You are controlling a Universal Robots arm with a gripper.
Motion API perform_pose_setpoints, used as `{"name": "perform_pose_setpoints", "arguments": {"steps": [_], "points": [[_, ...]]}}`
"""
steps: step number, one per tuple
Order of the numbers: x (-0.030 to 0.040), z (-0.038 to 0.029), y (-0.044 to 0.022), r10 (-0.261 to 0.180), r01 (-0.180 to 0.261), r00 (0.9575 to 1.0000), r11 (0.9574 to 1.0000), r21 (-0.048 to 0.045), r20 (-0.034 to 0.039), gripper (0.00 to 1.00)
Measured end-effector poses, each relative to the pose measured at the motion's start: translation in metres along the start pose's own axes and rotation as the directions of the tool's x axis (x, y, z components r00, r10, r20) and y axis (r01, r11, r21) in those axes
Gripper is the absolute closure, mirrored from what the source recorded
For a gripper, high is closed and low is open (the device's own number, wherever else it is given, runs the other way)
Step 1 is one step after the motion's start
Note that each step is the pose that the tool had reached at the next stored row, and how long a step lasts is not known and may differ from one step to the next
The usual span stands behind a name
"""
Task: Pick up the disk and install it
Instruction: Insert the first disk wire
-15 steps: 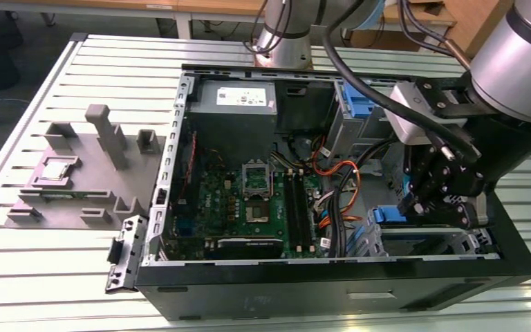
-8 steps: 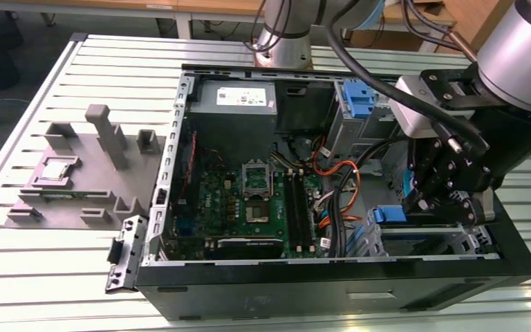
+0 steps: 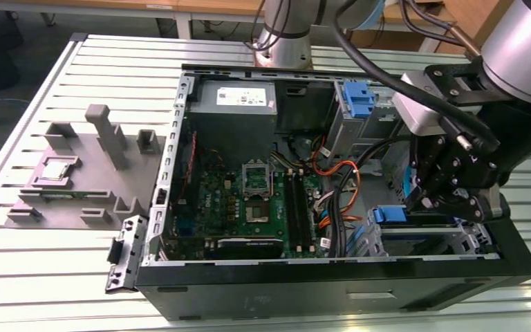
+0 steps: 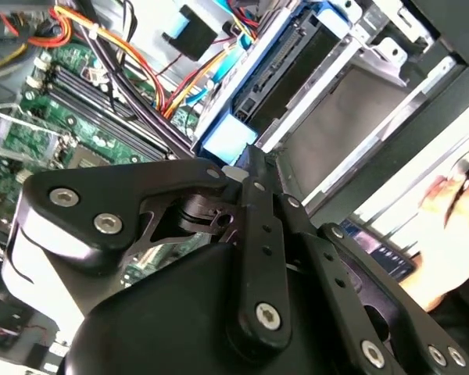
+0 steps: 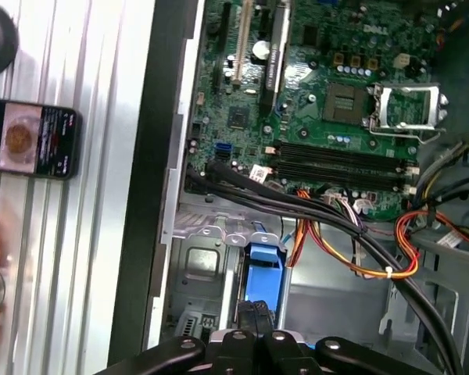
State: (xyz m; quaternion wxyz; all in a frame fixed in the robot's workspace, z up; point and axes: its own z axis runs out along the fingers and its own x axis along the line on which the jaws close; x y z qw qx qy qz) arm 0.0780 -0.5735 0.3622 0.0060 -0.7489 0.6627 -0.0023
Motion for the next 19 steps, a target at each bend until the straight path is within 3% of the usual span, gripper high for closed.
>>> {"name": "perform_pose_setpoints", "arguments": {"steps": [5, 11, 14, 19], "points": [[0.0, 0.0005, 0.0001, -0.091, 0.091, 0.9958, 0.9958, -0.0004, 0.0009, 0.9], [0.0, 0.001, 0.0, -0.187, 0.187, 0.9823, 0.9823, -0.0007, 0.0022, 0.9], [0.0001, 0.0012, -0.001, -0.214, 0.214, 0.9769, 0.9769, -0.0006, 0.0027, 0.9], [-0.0009, 0.0013, -0.0068, -0.218, 0.218, 0.976, 0.976, -0.0007, 0.0027, 0.9]]}}
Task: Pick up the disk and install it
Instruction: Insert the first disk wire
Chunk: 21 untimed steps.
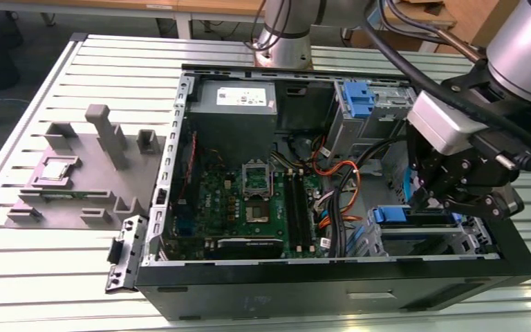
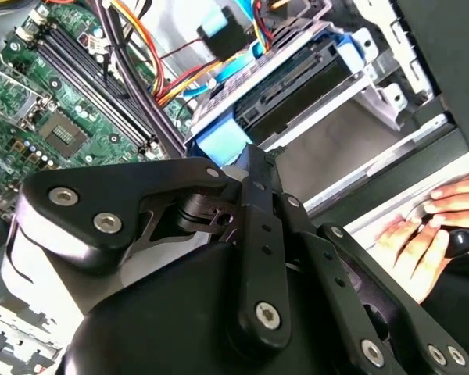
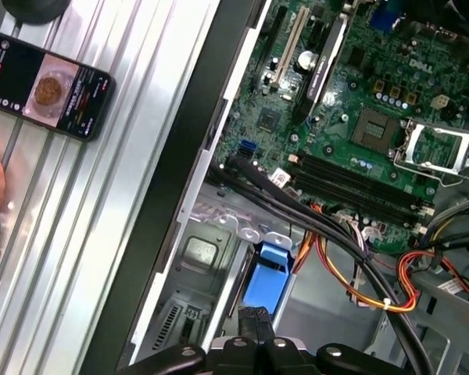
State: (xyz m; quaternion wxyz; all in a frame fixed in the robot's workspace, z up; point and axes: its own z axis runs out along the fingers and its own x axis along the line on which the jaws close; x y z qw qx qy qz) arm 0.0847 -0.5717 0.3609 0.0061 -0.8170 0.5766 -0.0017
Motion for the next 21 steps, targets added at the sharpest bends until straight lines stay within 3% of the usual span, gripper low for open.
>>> {"name": "perform_pose_setpoints", "arguments": {"steps": [5, 13, 19, 21], "points": [[0.0004, 0.0002, -0.0072, -0.002, 0.002, 1.0, 1.0, 0.0, 0.0, 0.9], [0.0003, 0.0002, -0.008, -0.003, 0.003, 1.0, 1.0, -0.0001, -0.0003, 0.9], [0.0002, 0.0002, -0.0081, -0.095, 0.095, 0.9954, 0.9954, -0.0002, 0.0006, 0.9], [0.0003, 0.0004, -0.0081, -0.102, 0.102, 0.9948, 0.9948, 0.0048, -0.0021, 0.9]]}}
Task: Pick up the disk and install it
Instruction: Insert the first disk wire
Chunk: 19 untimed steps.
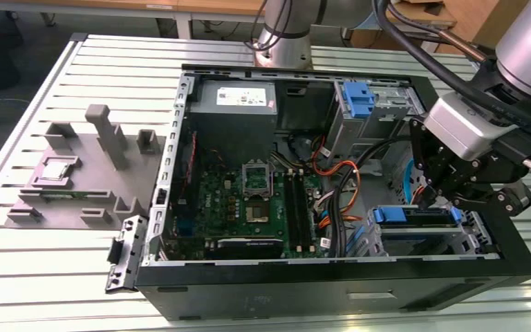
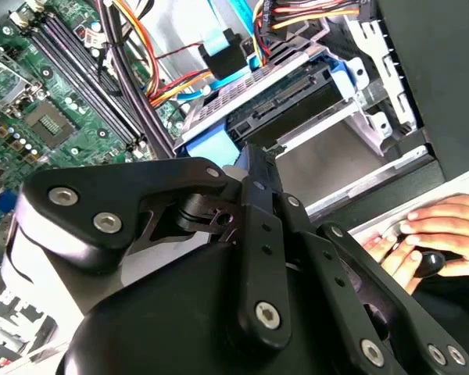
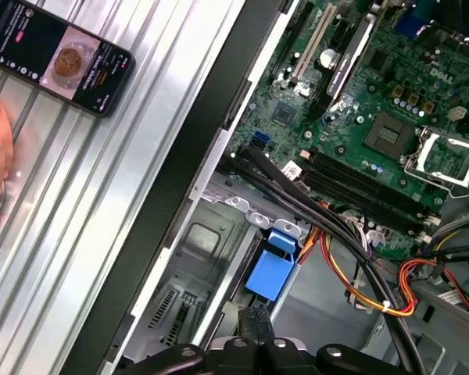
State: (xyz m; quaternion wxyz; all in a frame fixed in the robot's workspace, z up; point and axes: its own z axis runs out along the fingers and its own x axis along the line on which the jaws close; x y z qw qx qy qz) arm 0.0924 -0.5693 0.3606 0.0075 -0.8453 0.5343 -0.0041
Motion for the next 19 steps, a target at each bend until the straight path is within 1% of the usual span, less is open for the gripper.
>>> {"name": "perform_pose_setpoints", "arguments": {"steps": [1, 2, 4, 5, 7, 13, 14, 15, 16, 17, 19], "points": [[0.0, 0.0002, 0.0, 0.0, 0.0, 1.0, 1.0, 0.0034, -0.0027, 0.9], [-0.0001, 0.0001, 0.0, 0.0, 0.0, 1.0, 1.0, 0.0061, -0.007, 0.9], [-0.0001, 0.0001, -0.0001, -0.001, 0.001, 0.9999, 1.0, 0.0086, -0.0131, 0.9], [-0.0001, 0.0001, -0.0001, -0.004, 0.004, 0.9999, 1.0, 0.0073, -0.0161, 0.9], [-0.0006, 0.0001, -0.0002, -0.009, 0.009, 0.9998, 0.9999, 0.0056, -0.0196, 0.9], [-0.0049, -0.0026, -0.0023, -0.01, 0.01, 0.9996, 0.9999, 0.003, -0.0253, 0.9], [-0.0053, -0.0029, -0.0025, -0.01, 0.01, 0.9995, 0.9999, 0.0015, -0.0282, 0.9], [-0.0054, -0.0028, -0.0026, -0.012, 0.012, 0.9994, 0.9999, -0.001, -0.0334, 0.9], [-0.0054, -0.0028, -0.0026, -0.017, 0.017, 0.9992, 0.9998, -0.0027, -0.0367, 0.9], [-0.0054, -0.0027, -0.0026, -0.029, 0.029, 0.9989, 0.9996, -0.0034, -0.0379, 0.9], [-0.0054, -0.0027, -0.0026, -0.063, 0.063, 0.9973, 0.998, -0.0035, -0.0378, 0.9]]}}
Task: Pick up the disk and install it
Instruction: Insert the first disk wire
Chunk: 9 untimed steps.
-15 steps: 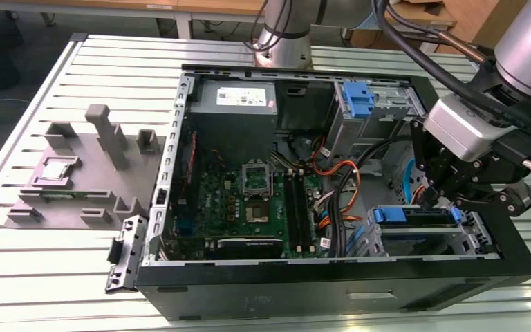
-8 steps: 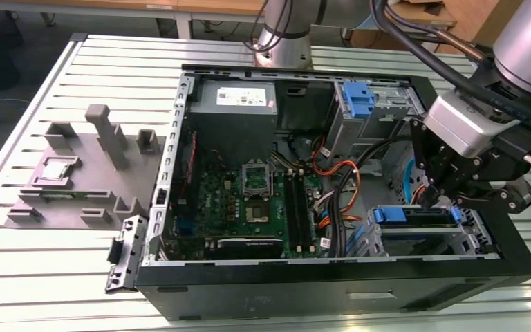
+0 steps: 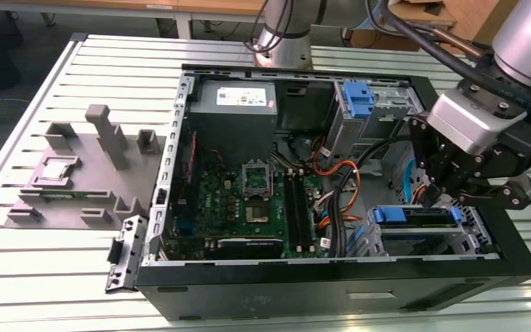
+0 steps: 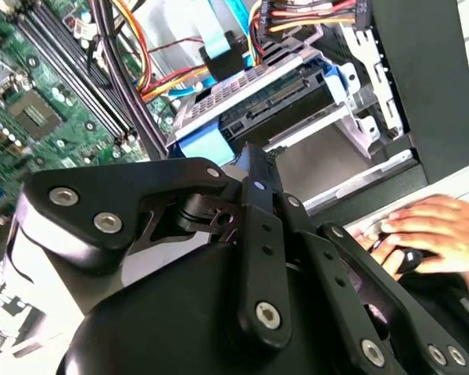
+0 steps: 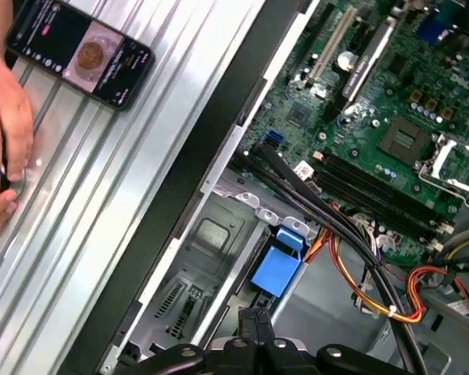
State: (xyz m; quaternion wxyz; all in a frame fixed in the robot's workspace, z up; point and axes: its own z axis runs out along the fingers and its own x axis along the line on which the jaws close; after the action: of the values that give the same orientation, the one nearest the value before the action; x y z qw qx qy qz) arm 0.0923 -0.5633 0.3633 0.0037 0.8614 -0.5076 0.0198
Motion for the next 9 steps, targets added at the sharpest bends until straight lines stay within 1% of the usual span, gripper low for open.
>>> {"name": "perform_pose_setpoints", "arguments": {"steps": [3, 7, 9], "points": [[-0.0001, 0.0009, 0.0, -0.051, 0.051, 0.9987, 0.9987, 0.0031, 0.0003, 0.9], [-0.0001, 0.0023, 0.0001, -0.118, 0.118, 0.9931, 0.993, 0.0078, -0.0011, 0.9], [-0.0001, 0.0026, 0.0, -0.133, 0.133, 0.9912, 0.9911, 0.0102, -0.0041, 0.9]]}}
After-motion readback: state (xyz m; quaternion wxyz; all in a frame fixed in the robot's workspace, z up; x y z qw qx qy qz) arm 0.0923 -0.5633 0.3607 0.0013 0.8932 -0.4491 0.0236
